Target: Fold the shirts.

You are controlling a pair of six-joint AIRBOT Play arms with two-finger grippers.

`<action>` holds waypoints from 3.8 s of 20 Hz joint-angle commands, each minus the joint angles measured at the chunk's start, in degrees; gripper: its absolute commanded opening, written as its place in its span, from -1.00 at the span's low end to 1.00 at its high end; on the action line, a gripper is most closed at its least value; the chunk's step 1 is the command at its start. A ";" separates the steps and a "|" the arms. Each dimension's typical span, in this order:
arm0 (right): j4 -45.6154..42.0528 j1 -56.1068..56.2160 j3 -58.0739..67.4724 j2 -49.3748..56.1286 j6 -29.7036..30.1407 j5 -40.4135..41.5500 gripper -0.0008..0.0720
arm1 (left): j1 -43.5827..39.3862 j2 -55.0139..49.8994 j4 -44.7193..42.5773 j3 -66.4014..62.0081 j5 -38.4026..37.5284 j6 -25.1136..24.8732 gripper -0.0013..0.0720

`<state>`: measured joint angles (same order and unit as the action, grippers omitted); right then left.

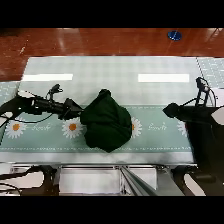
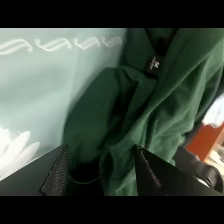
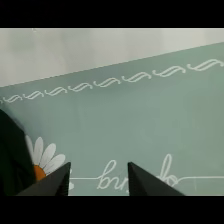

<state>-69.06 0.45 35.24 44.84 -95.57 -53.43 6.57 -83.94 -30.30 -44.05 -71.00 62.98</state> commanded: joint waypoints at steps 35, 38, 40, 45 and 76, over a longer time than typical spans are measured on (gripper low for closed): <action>47.15 24.57 2.45 33.70 28.79 0.13 -0.93 | -5.75 -2.67 13.14 -1.14 -5.57 -15.41 -0.90; 31.28 17.66 14.08 25.75 20.63 -2.43 -0.93 | -1.75 0.52 19.93 -9.18 -11.65 -14.75 -0.90; 22.84 11.32 26.18 20.68 16.41 -6.47 -0.93 | 0.85 5.51 24.76 -17.29 -9.64 -13.86 -0.90; 11.43 2.93 56.54 13.94 13.66 -17.22 -0.93 | 4.70 11.80 14.97 -40.79 -4.90 -2.40 -0.90; 26.27 2.27 52.04 39.43 21.51 -9.22 -0.92 | 5.20 30.27 -21.11 0.33 15.45 11.67 -0.90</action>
<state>-51.62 2.70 86.00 73.17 -77.47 -68.84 11.75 -47.29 -51.48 -48.07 -64.51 74.43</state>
